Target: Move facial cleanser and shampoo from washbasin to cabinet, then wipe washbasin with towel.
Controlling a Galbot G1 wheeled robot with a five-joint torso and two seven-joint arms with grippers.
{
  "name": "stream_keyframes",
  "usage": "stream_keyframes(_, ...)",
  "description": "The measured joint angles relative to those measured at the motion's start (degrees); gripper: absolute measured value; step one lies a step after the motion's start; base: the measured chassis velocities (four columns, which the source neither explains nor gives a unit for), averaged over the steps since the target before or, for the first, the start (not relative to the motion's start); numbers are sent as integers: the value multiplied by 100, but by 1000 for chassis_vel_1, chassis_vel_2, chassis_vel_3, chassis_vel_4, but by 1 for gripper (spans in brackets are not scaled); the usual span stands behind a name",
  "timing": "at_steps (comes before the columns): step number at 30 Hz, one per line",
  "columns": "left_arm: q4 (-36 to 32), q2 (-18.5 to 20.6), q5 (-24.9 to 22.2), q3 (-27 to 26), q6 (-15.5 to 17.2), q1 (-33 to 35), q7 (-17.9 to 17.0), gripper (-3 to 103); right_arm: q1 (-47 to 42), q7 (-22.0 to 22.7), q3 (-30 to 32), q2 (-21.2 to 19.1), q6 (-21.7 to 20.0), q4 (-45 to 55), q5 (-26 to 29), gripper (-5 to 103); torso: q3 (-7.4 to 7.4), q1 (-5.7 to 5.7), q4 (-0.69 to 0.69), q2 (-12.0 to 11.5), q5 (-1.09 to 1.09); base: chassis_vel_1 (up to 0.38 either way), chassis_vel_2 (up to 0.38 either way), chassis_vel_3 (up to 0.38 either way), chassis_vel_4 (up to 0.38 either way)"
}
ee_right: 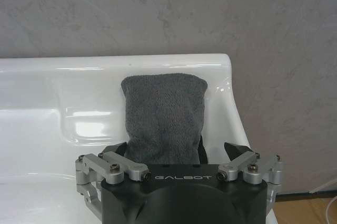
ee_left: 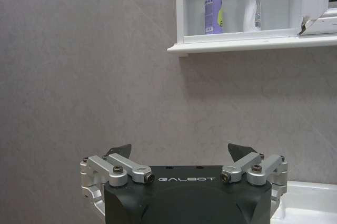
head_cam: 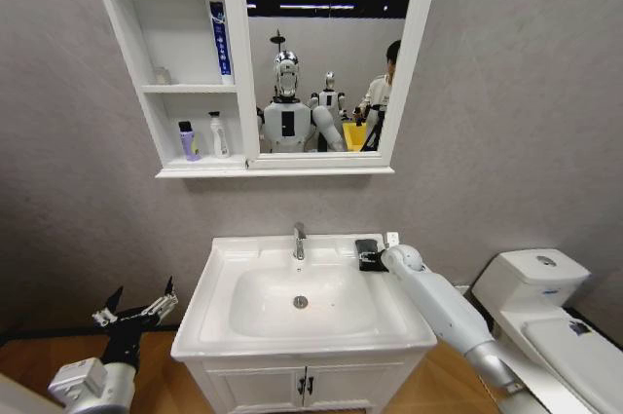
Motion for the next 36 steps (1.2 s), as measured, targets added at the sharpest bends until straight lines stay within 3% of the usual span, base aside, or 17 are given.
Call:
stream_keyframes(4,0,0,0,0,0,0,0,100,39,-109,-1,120,136,-199,-168,102,0,0,0,0,0,0,0,0,0)
stream_keyframes(12,0,0,0,0,0,0,0,100,94,-124,-8,277,255,-382,-261,71,0,0,0,0,0,0,0,0,0)
stream_keyframes(13,0,0,0,0,0,0,0,100,94,-124,-8,277,255,-382,-261,71,0,0,0,0,0,0,0,0,0)
stream_keyframes(16,0,0,0,0,0,0,0,100,64,-116,-7,266,272,-335,-261,55,0,-1,0,0,0,0,0,0,0)
stream_keyframes(20,0,0,0,0,0,0,0,100,19,-106,6,236,301,-298,-269,44,0,-1,0,0,0,0,0,0,0)
stream_keyframes(23,0,0,0,0,0,0,0,100,-60,-74,43,159,315,-165,-261,28,0,0,0,0,0,0,0,0,0)
stream_keyframes(27,0,0,0,0,0,0,0,100,-156,-2,54,87,367,55,-192,17,0,0,0,0,0,0,0,0,0)
stream_keyframes(31,0,0,-1,1,0,0,2,100,-380,449,15,-49,383,809,235,7,0,0,-1,0,0,0,0,0,0)
stream_keyframes(33,0,0,-1,0,-1,0,1,100,-480,676,-37,-87,376,1113,406,7,0,-1,0,0,0,0,0,0,0)
stream_keyframes(35,0,0,-1,0,0,0,0,100,-659,1190,-194,-98,393,1603,729,7,0,-1,-1,0,-1,0,0,0,0)
stream_keyframes(36,0,0,-1,0,0,0,0,100,-659,1190,-194,-98,393,1603,729,7,0,-1,-1,0,-1,0,0,0,0)
